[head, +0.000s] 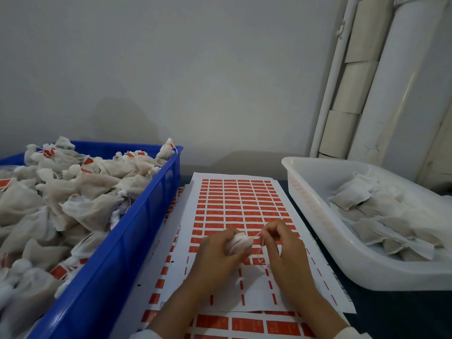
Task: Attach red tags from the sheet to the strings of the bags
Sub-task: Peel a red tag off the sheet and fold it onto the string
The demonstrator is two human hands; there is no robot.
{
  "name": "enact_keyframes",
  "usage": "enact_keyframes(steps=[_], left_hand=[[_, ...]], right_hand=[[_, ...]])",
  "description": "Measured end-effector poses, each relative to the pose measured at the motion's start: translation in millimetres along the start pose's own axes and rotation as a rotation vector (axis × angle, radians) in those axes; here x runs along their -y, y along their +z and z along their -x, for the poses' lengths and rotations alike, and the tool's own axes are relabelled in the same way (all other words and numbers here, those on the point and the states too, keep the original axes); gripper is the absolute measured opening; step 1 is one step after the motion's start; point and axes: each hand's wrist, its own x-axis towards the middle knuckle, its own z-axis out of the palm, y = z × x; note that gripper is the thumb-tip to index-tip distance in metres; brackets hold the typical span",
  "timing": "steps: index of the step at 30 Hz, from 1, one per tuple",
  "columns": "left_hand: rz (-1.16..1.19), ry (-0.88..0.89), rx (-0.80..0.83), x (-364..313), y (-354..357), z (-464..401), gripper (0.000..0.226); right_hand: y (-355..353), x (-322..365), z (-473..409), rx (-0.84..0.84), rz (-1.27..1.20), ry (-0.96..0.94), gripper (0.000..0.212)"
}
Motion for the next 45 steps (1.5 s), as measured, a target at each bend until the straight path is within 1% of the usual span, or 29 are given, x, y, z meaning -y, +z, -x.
enact_keyframes(steps=[1,3,8,12,15,16,20,22,25,28,30,31,33,35,38,40,41,43,45], left_hand=[[-0.006,0.008,-0.025,-1,-1,0,0.014],[0.036,-0.013,-0.048,-3,-4,1,0.013],[0.194,-0.134,0.018,-4,-5,-2,0.005],[0.386,-0.217,0.047,-10,-10,-1,0.02],[0.487,-0.222,0.108,-12,-10,2,0.038],[0.504,-0.223,0.105,-12,-10,3,0.039],[0.476,-0.202,0.087,-14,-10,3,0.031],[0.466,-0.201,0.09,-12,-9,3,0.036],[0.469,-0.238,0.075,-13,-8,3,0.041],[0.518,-0.309,0.046,-13,-8,2,0.041],[0.573,-0.345,0.085,-13,-10,3,0.04],[0.567,-0.334,0.122,-13,-10,3,0.039],[0.542,-0.307,0.182,-13,-10,5,0.036],[0.538,-0.293,0.197,-13,-9,5,0.032],[0.547,-0.251,0.15,-11,-8,4,0.024],[0.535,-0.244,0.09,-9,-8,3,0.024],[0.538,-0.254,0.06,-8,-7,3,0.027],[0.5,-0.274,0.003,-7,-5,1,0.035],[0.377,-0.242,-0.052,-6,-2,0,0.029]], right_hand=[[0,0,0,-0.002,0.008,0.002,0.022],[1,0,1,-0.008,0.02,0.005,0.025],[0,-1,0,-0.021,0.064,-0.008,0.018],[2,0,1,0.03,0.07,-0.005,0.016],[4,0,-1,0.069,0.096,-0.03,0.004],[3,0,-1,0.091,0.105,-0.037,0.006],[4,3,1,0.189,0.106,-0.077,0.009],[4,4,4,0.177,0.144,-0.103,0.013],[6,3,3,0.179,0.182,-0.12,0.025],[5,4,3,0.156,0.209,-0.125,0.023],[4,1,1,0.14,0.205,-0.14,0.018],[4,0,0,0.127,0.2,-0.142,0.016],[5,0,-1,0.1,0.202,-0.123,0.016],[7,-1,-2,0.077,0.213,-0.1,0.019],[7,7,1,0.021,0.182,-0.207,0.01],[5,8,2,-0.047,0.246,-0.293,0.01],[5,7,3,-0.029,0.274,-0.288,0.01],[5,6,5,0.085,0.237,-0.198,0.022],[4,2,6,0.121,0.22,-0.203,0.027]])
